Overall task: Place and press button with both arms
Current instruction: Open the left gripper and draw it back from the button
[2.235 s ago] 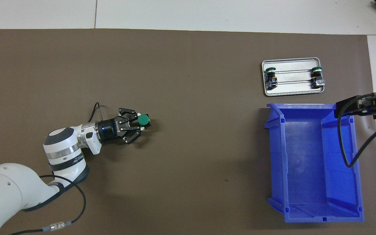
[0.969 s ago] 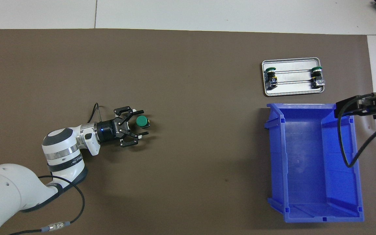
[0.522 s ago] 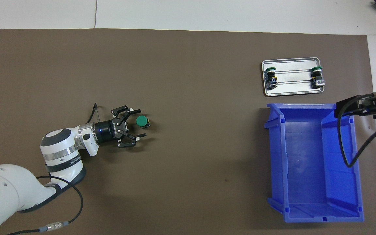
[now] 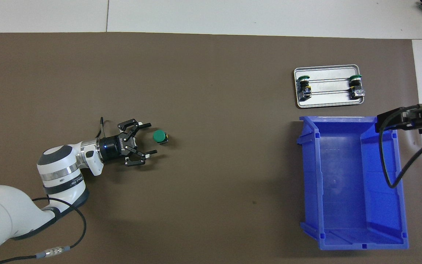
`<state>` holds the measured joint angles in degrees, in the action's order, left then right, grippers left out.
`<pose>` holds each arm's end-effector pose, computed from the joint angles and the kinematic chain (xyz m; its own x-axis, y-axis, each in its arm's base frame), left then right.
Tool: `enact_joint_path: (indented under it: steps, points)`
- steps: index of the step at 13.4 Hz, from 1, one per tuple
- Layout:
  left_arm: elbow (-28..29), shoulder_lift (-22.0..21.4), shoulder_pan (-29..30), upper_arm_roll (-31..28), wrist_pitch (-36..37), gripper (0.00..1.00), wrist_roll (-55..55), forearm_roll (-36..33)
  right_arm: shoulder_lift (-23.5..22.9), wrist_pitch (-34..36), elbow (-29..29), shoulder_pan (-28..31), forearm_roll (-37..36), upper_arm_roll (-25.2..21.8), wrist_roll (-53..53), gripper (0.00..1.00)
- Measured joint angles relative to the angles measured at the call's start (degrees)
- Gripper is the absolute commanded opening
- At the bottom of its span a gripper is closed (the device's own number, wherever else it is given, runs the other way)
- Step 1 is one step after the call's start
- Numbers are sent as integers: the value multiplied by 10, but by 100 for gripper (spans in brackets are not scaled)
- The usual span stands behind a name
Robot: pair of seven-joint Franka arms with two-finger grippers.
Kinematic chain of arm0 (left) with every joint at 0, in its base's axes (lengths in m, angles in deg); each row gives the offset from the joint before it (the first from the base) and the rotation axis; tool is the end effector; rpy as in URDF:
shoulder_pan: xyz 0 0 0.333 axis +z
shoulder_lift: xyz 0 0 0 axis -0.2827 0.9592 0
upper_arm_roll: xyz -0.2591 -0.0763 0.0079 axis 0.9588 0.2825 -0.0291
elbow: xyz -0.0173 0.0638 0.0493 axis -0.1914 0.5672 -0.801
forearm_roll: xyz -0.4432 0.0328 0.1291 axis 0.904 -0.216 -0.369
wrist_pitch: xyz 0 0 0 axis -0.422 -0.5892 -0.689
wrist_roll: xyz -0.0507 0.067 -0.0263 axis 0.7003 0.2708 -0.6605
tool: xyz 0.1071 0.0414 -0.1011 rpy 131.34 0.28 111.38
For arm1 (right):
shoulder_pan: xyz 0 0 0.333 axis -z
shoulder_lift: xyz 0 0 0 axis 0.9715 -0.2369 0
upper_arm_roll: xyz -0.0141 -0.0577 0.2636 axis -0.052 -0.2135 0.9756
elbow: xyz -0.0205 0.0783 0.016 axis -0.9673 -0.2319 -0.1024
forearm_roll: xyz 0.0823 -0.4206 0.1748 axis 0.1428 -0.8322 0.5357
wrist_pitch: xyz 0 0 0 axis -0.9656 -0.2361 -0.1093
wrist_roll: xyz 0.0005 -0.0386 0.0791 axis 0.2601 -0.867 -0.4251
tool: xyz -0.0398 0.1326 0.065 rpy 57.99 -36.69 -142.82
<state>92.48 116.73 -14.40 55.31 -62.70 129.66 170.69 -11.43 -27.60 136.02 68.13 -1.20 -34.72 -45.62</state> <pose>0.5229 -0.1409 0.0601 0.0745 -0.0377 0.9965 -0.9798 -0.1887 0.0661 0.6094 0.0104 0.5409 0.9975 -0.0471 -0.0532 -0.0464 -0.9988 0.0136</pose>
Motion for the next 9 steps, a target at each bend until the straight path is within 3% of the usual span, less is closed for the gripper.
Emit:
enact_joint_path:
  steps: [5,9]
  points:
    - [-5,-3,104,-6,76,100,-43,-75,0,0,0,0,0,0,0,100]
    - [-54,-45,130,-5,100,100,-221,-86,0,0,0,0,0,0,0,100]
